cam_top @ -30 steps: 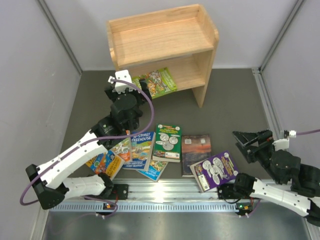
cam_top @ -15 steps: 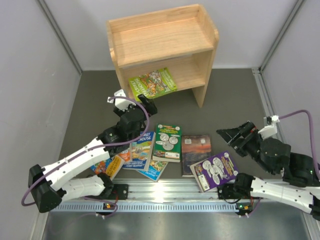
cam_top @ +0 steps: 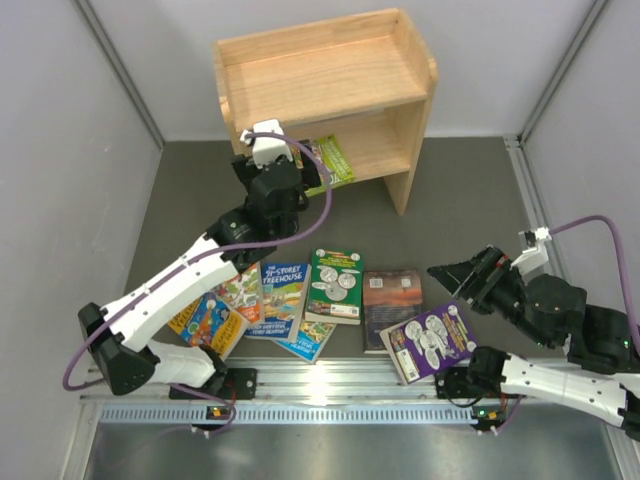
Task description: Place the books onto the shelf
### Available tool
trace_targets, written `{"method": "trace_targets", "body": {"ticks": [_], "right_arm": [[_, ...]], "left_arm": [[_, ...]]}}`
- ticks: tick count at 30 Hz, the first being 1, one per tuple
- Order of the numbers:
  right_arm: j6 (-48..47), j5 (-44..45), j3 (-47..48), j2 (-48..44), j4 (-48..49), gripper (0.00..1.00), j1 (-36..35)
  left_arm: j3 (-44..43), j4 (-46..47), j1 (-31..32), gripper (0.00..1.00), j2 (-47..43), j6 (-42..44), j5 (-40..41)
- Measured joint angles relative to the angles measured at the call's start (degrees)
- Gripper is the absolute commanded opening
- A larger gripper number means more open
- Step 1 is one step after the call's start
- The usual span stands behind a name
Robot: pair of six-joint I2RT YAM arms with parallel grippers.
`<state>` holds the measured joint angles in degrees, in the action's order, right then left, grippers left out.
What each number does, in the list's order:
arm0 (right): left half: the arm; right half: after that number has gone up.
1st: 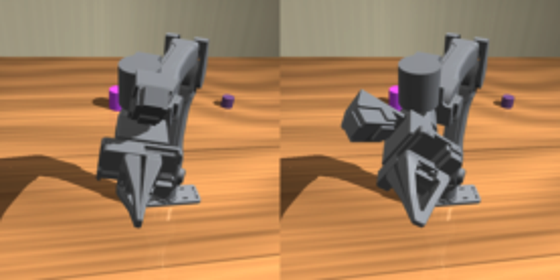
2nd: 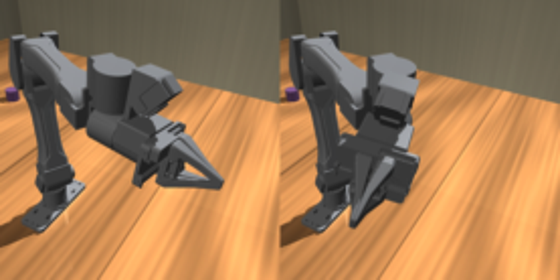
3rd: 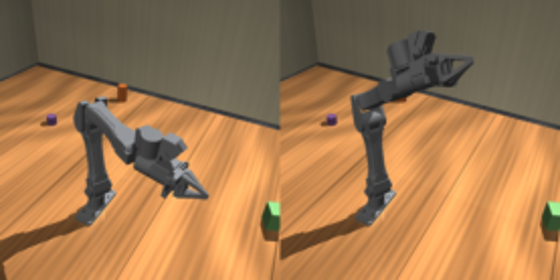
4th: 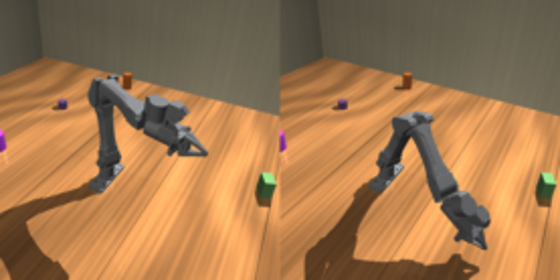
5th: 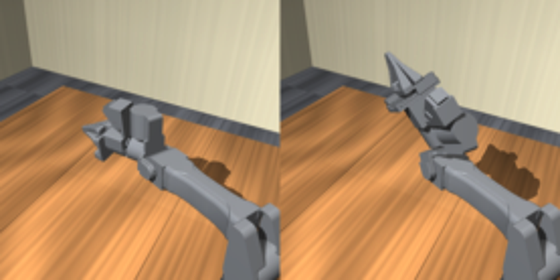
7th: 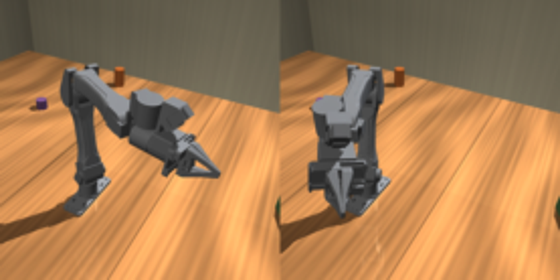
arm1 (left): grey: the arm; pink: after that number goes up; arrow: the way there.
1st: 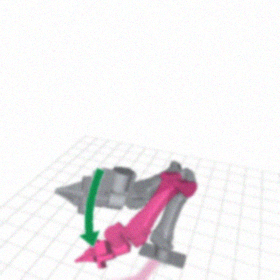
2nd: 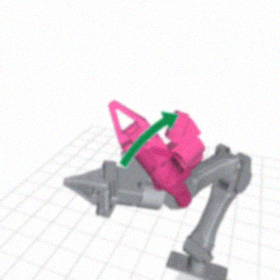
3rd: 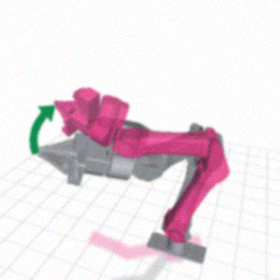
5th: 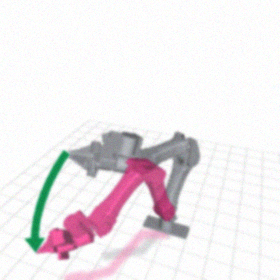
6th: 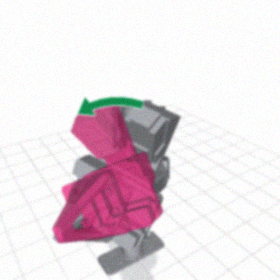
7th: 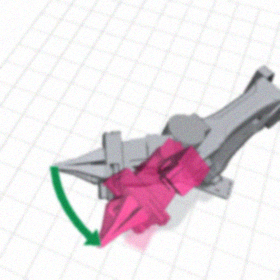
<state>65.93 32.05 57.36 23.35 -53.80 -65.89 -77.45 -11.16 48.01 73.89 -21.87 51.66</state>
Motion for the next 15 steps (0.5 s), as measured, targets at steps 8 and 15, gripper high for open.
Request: {"method": "trace_targets", "body": {"ticks": [8,15], "right_arm": [[-0.5,-1.1,0.1,0.6,0.9,0.91,0.0],[-0.1,-0.8,0.0,-1.8,0.9,0.91,0.0]], "left_arm": [[-1.1,-7.2,0.0,0.92,3.2,13.0,9.5],[0.5,-6.4,0.0,0.91,-1.3,18.6,14.6]]}}
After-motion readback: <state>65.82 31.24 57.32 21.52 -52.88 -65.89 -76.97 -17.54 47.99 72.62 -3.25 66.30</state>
